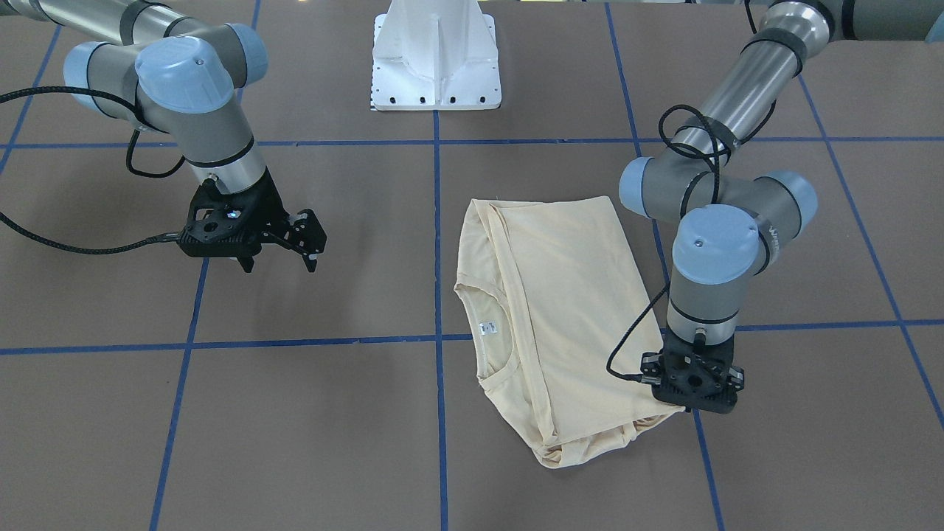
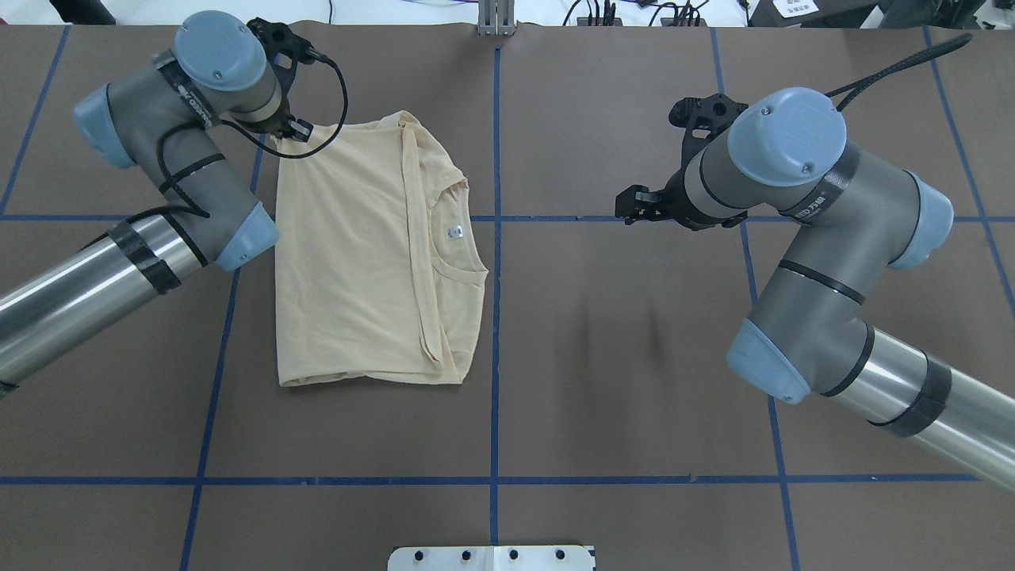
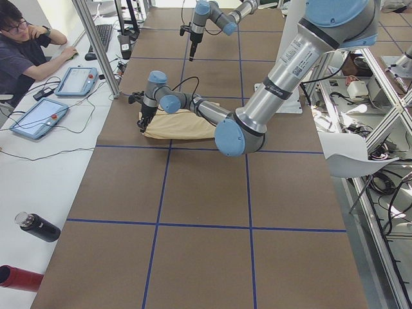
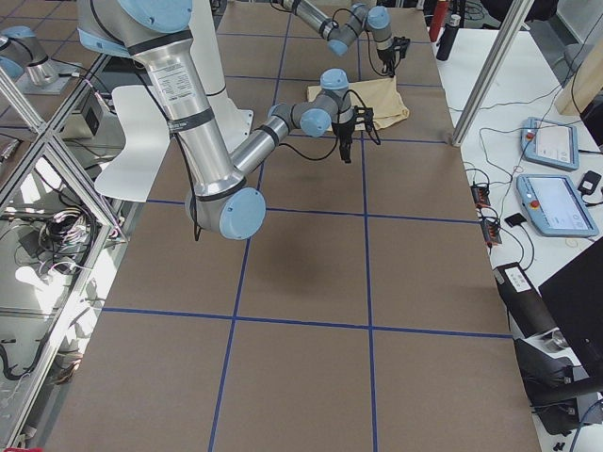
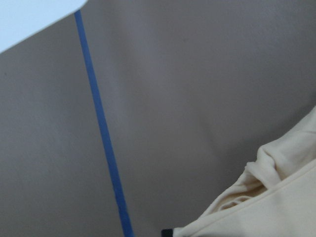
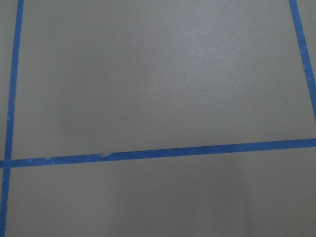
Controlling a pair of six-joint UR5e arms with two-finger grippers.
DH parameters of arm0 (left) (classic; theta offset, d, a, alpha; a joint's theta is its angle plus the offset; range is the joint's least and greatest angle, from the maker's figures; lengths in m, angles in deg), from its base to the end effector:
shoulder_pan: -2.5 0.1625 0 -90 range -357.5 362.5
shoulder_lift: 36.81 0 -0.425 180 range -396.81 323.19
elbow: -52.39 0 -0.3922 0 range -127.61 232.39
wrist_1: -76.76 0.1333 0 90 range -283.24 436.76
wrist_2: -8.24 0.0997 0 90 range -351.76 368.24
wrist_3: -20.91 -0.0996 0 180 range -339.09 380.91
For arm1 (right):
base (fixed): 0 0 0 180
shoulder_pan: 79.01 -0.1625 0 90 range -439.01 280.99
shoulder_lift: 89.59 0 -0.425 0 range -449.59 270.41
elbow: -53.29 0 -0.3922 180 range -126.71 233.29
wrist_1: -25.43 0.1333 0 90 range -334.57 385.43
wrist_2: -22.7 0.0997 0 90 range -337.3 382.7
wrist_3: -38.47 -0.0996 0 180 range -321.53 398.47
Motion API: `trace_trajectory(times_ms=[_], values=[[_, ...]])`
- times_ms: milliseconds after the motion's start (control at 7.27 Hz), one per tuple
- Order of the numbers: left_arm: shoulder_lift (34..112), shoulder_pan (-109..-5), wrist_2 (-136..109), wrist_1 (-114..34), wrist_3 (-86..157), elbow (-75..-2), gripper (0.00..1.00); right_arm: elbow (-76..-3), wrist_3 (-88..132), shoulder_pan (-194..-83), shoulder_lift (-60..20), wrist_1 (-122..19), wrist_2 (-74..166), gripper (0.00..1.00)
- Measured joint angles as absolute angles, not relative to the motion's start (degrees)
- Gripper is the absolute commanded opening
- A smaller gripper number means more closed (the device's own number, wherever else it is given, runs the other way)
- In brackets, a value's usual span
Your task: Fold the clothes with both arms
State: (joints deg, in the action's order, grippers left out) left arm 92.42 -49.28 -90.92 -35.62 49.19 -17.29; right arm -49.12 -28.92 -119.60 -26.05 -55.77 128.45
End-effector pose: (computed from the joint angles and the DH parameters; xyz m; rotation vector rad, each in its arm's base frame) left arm 0.3901 -0.6852 0.3727 0.5186 0.5232 0.2232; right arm -0.4113 -0.4924 0.2877 0.2129 -0.8404 0.1796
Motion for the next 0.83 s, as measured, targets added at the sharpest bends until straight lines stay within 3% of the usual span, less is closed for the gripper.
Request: trace_trajectory(times_ms=[413,688,825], values=[[86.2,-50.5,-98.3,-39.5,48.5,-24.8,1.0,-39.4,-37.1,-116.3,-37.2,-55.8,126.3,0.93],[84.0,-50.6,-99.3,-39.6,49.0,-27.9,1.0,-28.6,-44.0,-111.8,-47.4,-55.5,121.3,0.63],[83.7,-50.6,-99.4,-39.5,49.2,-28.5,1.0,-25.5,-45.5,-109.9,-50.0,-55.0,118.8,0.58]])
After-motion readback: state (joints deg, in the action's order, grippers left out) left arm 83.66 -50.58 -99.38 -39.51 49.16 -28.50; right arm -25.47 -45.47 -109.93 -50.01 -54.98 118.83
